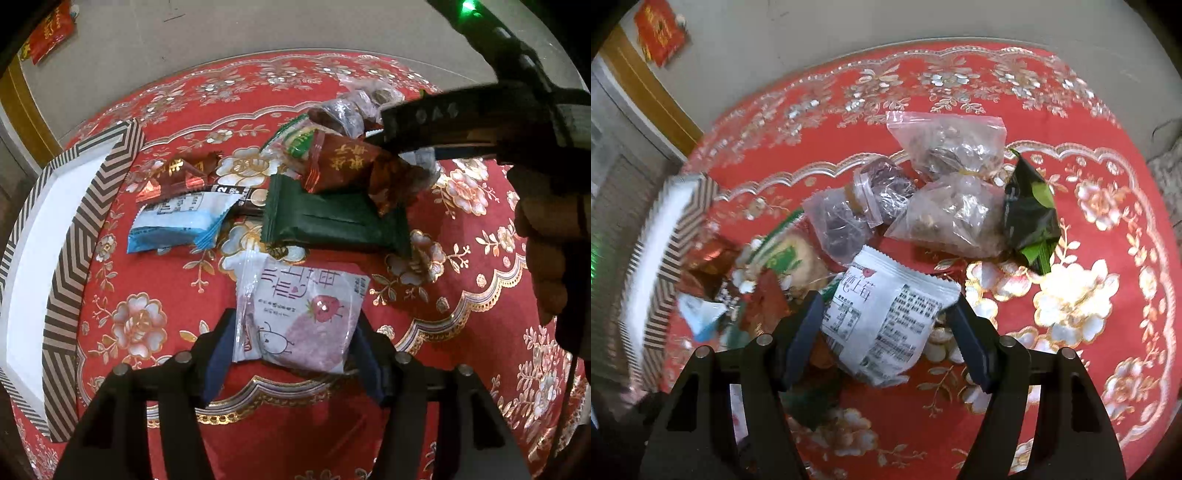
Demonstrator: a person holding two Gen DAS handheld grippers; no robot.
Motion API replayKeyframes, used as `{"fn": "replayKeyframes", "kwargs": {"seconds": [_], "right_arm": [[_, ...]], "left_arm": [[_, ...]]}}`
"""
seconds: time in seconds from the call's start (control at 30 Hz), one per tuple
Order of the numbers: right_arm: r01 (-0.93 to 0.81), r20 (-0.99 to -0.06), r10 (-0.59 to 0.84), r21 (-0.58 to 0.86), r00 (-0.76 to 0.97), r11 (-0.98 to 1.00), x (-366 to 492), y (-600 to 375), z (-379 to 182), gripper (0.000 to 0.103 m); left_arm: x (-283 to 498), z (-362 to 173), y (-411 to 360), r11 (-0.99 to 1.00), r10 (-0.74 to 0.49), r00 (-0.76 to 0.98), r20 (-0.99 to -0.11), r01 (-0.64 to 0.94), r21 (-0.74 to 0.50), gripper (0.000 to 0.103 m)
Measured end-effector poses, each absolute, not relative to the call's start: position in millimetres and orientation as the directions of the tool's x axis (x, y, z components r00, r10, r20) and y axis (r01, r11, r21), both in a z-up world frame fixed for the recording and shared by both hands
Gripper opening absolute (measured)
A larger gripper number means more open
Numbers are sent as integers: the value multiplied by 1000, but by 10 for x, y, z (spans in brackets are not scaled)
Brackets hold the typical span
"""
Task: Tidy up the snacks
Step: 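Grasp the pink strawberry bag with left tool while right tool grasps white printed bag, then carry both bags over the white tray and open both tools to drop them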
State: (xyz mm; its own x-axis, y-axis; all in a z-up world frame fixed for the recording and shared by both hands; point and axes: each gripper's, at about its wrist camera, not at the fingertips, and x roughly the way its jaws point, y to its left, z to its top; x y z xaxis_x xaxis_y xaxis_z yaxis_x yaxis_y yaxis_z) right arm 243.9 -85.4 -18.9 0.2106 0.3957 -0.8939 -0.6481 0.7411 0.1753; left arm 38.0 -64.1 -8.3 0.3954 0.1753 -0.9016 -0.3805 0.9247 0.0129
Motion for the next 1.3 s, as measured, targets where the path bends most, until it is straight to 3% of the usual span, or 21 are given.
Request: {"fn": "replayKeyframes", "kwargs": {"seconds": [0.07, 0.13, 0.33, 0.5, 0.6, 1.3], "right_arm": [[-670, -906, 349, 105, 240, 735, 2423, -815, -208, 71], [-671, -912, 329, 86, 245, 736, 2447, -866, -238, 54], [-664, -860, 449, 191, 242, 723, 2453, -1342, -85, 53], [-678, -823, 518, 245, 233, 693, 2315, -1695, 126, 53], [-687, -812, 538, 257, 227, 679, 2206, -1830, 206, 53], [-679, -824, 518, 247, 228, 692, 1678, -1770, 292, 53]], "left_arm": [[383, -83, -639, 924, 174, 393, -903, -381, 12, 62], [383, -85, -631, 925, 173, 393, -903, -379, 12, 62], [373, -83, -592, 923, 159, 397, -904, -386, -7, 63], [271, 42, -454, 887, 49, 458, -888, -428, -172, 62], [216, 170, -417, 873, 56, 482, -874, -449, -192, 62], [-94, 460, 6, 855, 21, 531, -847, -448, -260, 59]]}}
